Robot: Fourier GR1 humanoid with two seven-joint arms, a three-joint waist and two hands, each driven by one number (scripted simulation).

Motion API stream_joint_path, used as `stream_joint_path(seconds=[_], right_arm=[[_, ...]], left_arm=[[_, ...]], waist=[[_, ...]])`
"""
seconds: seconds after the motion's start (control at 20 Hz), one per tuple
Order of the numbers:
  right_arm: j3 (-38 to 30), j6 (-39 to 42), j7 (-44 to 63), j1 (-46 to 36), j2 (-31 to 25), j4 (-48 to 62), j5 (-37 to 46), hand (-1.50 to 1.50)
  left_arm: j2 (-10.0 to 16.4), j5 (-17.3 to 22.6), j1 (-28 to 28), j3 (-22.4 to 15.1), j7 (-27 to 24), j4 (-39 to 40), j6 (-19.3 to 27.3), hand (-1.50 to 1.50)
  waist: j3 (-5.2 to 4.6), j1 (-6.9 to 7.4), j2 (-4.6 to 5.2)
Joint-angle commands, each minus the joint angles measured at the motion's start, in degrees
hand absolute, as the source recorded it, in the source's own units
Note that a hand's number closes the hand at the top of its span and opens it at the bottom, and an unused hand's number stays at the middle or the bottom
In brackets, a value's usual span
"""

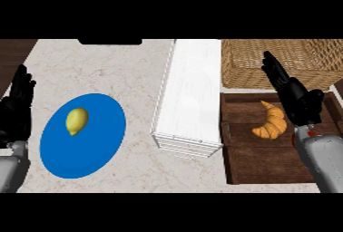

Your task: Pick the tomato from the tray and place it in the tiered shelf

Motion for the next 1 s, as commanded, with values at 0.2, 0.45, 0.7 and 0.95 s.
stream_joint_path(seconds=[0.2,0.45,0.7,0.95], right_arm=[[5.48,32.18,-15.19,0.04,-3.65,-7.48,-13.76,1.50],[-2.85,48.89,-21.74,3.89,-10.62,2.77,-26.93,-1.50],[-7.19,68.69,-29.17,2.21,-20.96,5.94,-30.04,-1.50],[-11.69,71.31,-28.41,0.31,-30.21,-3.09,-23.53,-1.50]], left_arm=[[-4.11,2.56,-0.38,-2.28,-0.94,-3.39,-2.09,0.00],[-6.43,5.16,2.60,-4.46,0.11,-6.67,-4.72,0.00],[-8.96,3.60,3.11,-7.11,1.04,-8.38,-2.83,0.00],[-8.09,5.28,5.66,-5.87,0.41,-8.92,-4.46,0.00]], waist=[[0.62,0.47,-0.33],[0.55,1.32,0.42],[0.59,0.95,0.37],[0.71,0.35,-0.25]])
